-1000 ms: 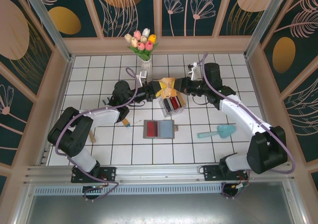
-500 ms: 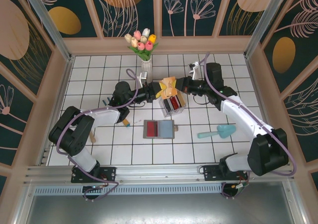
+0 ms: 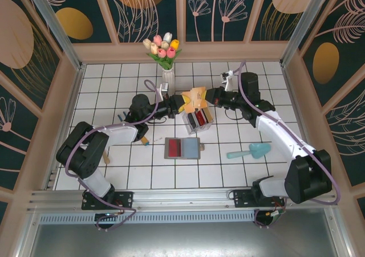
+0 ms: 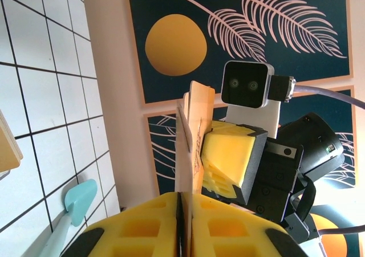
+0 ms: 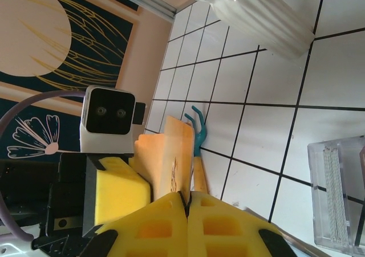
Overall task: Put the credit cards into the card holder
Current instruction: Pick up several credit cards from the storage box, then place the credit card in the storage box.
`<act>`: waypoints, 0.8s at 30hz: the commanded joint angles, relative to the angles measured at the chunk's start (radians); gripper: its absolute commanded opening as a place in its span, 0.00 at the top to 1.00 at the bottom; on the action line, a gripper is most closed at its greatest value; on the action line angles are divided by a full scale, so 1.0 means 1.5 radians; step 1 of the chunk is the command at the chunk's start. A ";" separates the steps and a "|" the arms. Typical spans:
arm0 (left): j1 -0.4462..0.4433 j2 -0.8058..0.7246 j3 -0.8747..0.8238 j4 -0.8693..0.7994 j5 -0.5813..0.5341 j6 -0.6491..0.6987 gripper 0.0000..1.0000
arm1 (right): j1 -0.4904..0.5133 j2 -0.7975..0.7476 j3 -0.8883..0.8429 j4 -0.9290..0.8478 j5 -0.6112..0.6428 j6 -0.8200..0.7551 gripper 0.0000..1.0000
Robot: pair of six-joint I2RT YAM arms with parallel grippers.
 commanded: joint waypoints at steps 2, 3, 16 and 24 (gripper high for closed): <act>-0.001 -0.007 -0.010 0.083 -0.017 -0.022 0.91 | -0.020 -0.016 -0.001 -0.044 0.061 -0.021 0.98; -0.001 -0.008 -0.013 0.069 -0.025 -0.023 0.92 | -0.021 -0.019 0.001 -0.046 0.064 -0.027 0.98; 0.000 -0.033 -0.058 -0.046 -0.092 0.000 0.93 | 0.028 0.080 0.092 -0.225 0.282 -0.252 0.99; 0.000 -0.066 -0.053 -0.146 -0.109 0.056 0.92 | 0.057 0.165 0.135 -0.263 0.364 -0.307 0.99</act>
